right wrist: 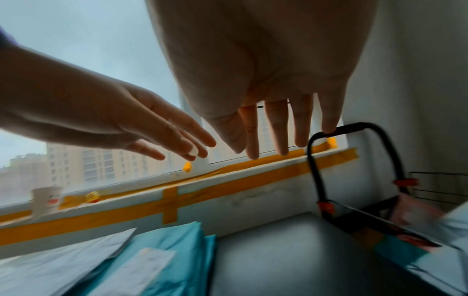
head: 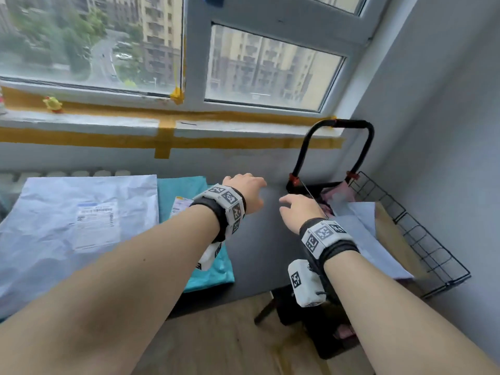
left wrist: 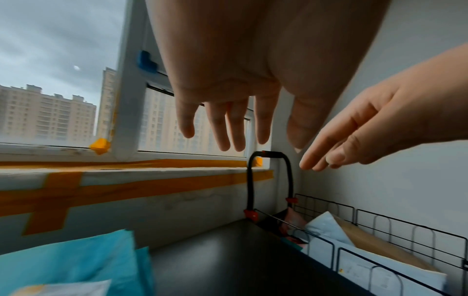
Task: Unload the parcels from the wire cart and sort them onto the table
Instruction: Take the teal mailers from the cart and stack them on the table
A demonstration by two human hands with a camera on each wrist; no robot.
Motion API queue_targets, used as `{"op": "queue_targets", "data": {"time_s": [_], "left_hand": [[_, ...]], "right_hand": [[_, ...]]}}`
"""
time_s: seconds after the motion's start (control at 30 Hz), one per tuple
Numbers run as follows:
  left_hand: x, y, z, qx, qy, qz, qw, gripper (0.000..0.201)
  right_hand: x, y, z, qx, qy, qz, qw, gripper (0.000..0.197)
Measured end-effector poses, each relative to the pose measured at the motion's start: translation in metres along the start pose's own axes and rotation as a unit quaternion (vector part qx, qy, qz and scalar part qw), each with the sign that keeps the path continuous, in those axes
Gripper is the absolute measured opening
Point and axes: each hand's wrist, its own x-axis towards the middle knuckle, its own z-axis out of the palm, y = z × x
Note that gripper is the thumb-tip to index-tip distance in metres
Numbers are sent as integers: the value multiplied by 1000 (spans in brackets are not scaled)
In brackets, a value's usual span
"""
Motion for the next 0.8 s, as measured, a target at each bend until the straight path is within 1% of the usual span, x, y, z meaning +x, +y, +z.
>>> {"op": "queue_targets", "data": {"time_s": [0.13, 0.23, 0.33, 0.43, 0.6, 0.7, 0.8], "left_hand": [[27, 91, 23, 20, -18, 38, 999, 50], [50, 159, 43, 23, -26, 59, 998, 46], [74, 221, 64, 12, -32, 70, 997, 44], [95, 271, 83, -5, -30, 73, 997, 42], [132, 319, 110, -4, -56, 53, 997, 48], [159, 337, 125, -10, -64, 40, 997, 46], [193, 349, 144, -29, -80, 27, 996, 44]], "right_hand": [[-7, 92, -23, 33, 12, 36, 999, 39], [-7, 166, -37, 53, 4, 62, 997, 40], [-4, 236, -50, 64, -2, 89, 994, 40], [-1, 297, -63, 59, -6, 104, 993, 40], [12, 368, -69, 60, -28, 120, 991, 39], [31, 402, -63, 92, -25, 132, 987, 37], [54, 430, -54, 99, -35, 141, 984, 37]]}}
